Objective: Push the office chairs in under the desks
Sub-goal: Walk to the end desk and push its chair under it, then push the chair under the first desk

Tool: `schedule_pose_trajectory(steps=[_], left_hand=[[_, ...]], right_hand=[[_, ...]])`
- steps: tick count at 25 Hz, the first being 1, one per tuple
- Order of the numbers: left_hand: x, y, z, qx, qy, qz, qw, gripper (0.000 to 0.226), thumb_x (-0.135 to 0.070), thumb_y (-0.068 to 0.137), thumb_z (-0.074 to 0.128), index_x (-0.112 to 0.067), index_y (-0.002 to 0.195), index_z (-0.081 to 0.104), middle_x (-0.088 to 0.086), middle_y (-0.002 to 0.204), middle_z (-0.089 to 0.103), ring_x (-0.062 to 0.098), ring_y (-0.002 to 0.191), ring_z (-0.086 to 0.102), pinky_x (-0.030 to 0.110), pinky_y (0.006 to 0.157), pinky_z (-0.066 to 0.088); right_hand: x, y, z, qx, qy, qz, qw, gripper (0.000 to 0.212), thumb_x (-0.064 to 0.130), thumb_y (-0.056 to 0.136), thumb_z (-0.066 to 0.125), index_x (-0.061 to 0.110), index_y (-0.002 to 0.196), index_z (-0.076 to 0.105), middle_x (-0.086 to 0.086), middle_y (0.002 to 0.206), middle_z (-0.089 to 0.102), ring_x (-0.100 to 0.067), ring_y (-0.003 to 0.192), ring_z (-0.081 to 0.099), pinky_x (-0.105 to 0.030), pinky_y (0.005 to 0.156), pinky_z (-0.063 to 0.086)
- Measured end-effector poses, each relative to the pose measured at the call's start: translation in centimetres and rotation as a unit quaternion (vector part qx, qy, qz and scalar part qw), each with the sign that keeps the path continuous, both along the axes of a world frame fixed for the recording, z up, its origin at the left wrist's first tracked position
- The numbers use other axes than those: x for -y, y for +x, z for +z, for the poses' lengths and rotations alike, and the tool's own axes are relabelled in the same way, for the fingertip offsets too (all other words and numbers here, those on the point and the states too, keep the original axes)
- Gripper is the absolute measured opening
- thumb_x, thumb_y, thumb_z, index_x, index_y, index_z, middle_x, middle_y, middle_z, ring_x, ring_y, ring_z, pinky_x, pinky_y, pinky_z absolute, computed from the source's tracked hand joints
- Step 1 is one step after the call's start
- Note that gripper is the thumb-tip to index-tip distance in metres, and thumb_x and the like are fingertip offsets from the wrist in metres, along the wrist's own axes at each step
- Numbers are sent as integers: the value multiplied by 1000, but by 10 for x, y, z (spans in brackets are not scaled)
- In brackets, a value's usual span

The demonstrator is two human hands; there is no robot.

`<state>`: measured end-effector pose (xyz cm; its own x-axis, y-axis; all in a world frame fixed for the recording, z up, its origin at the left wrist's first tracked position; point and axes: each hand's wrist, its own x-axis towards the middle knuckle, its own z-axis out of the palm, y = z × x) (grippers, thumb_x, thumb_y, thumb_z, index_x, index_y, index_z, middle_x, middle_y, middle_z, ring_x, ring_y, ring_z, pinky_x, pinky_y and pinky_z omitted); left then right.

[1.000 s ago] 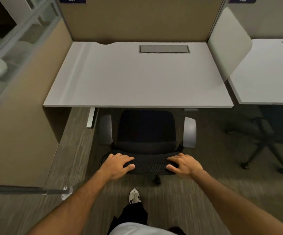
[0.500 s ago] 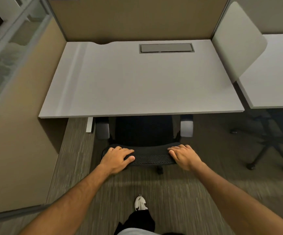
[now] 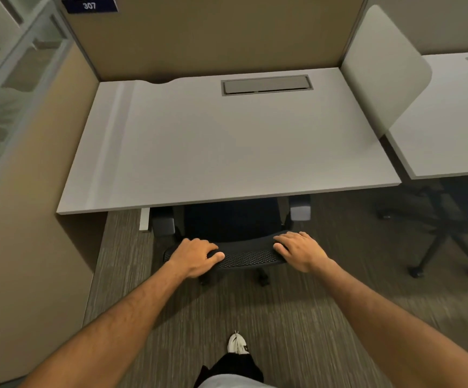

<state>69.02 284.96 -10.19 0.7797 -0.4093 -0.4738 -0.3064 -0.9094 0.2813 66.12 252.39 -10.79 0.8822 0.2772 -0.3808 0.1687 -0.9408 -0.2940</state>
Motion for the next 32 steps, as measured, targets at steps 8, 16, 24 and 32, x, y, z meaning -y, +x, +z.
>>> schedule_pose_trajectory(steps=[8,16,24,32], left_hand=[[151,30,69,97,-108,-92,985,60,-64,101,37,-30,149,48,-5,152,52,16,141,45,49,121,26],[373,-52,130,170,-182,-219,943,60,-63,100,41,-28,148,49,-4,152,52,17,140,46,45,118,33],[573,-165,146,162,-243,-329,898,63,-68,99,32,-31,148,47,-5,152,51,14,140,46,46,118,33],[743,-273,136,113,-233,-469,844,61,-65,101,37,-30,151,42,-4,154,48,14,142,44,43,117,33]], right_hand=[[76,-37,66,158,69,-205,963,59,53,106,31,17,152,41,-6,154,48,-26,148,35,-47,120,30],[251,-174,117,258,58,-361,894,64,63,103,30,25,154,36,-1,156,46,-20,146,37,-40,116,30],[406,-321,150,304,63,-455,835,60,54,104,39,21,154,39,-4,157,45,-23,148,35,-43,119,30],[515,-459,134,306,57,-602,735,58,48,105,43,20,155,38,-6,157,44,-25,149,33,-45,118,30]])
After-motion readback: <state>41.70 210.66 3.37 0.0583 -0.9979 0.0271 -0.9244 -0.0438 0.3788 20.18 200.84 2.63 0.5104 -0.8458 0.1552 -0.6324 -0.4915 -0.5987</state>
